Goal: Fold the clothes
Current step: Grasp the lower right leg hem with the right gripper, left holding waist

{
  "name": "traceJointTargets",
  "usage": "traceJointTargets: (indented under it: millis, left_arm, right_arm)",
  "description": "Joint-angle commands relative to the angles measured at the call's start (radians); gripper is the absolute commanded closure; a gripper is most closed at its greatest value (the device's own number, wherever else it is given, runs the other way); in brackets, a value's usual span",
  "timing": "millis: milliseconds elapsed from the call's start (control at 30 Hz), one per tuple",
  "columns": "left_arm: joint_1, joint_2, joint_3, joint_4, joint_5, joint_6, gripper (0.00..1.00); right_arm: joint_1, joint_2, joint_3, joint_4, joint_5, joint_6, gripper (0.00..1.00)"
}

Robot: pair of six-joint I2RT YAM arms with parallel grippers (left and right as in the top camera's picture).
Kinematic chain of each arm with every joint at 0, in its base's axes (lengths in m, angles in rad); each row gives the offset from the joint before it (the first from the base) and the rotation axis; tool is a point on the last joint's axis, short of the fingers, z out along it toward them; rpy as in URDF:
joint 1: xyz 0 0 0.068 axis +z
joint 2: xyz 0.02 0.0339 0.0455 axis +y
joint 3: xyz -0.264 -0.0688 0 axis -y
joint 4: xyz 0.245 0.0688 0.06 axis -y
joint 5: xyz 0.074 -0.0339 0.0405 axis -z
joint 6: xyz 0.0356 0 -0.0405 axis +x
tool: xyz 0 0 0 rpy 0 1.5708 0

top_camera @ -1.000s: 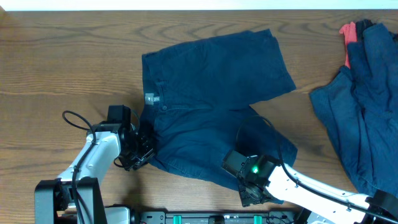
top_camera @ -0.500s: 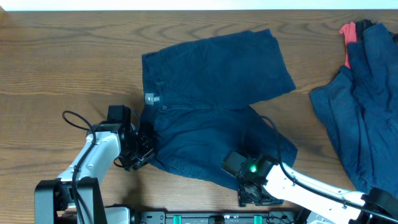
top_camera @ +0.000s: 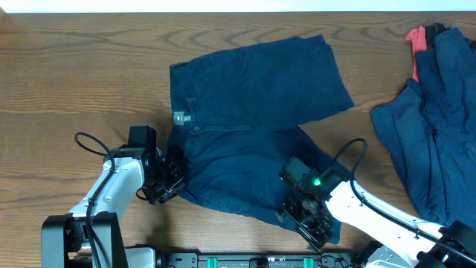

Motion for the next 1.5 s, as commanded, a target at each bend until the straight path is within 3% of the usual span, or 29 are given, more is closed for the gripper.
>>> traceJointTargets:
  millis: [0,200,633,967,1100,1200,1300,1367,1400,1467]
  left_arm:
    - [0.002,0.016,-0.023,-0.007,-0.013,0.005,0.62]
    - [0.002,0.016,-0.023,-0.005,-0.013,0.005,0.62]
    - [0.002,0.016,-0.023,-0.005,-0.013,0.005,0.62]
    - [0.002,0.016,-0.023,-0.006,-0.013,0.005,0.63]
    - [0.002,0.016,-0.023,-0.006,-0.013,0.005,0.72]
    - [0.002,0.016,-0.023,-0.006,-0.013,0.005,0.71]
    - [0.002,0.016,-0.023,-0.006,-0.013,0.005,0.72]
    - [0.002,0.016,-0.021,-0.006,-0.013,0.005,0.81]
    - [0.002,0.016,-0.019,-0.007,-0.013,0.005,0.91]
    - [0.003,0.014,-0.013,-0.010,-0.013,0.005,0.94]
  right_arm:
    - [-0.013,0.003,-0.003,0.060,0.006,0.258,0.13]
    - [-0.011,0.003,-0.003,0.069,0.169,0.369,0.13]
    - [0.002,0.003,-0.006,-0.040,0.178,0.460,0.18]
    - [0.002,0.005,-0.047,0.067,0.260,0.460,0.33]
    - [0.002,0.005,-0.094,0.132,0.284,0.460,0.37]
    - [0.002,0.005,-0.098,0.137,0.264,0.460,0.44]
    - [0.003,0.005,-0.098,0.137,0.207,0.422,0.67]
    - [0.002,0.005,-0.098,0.137,0.213,0.411,0.71]
    - [0.002,0.005,-0.098,0.138,0.219,0.410,0.75]
    - [0.002,0.005,-0.098,0.153,0.242,0.384,0.87]
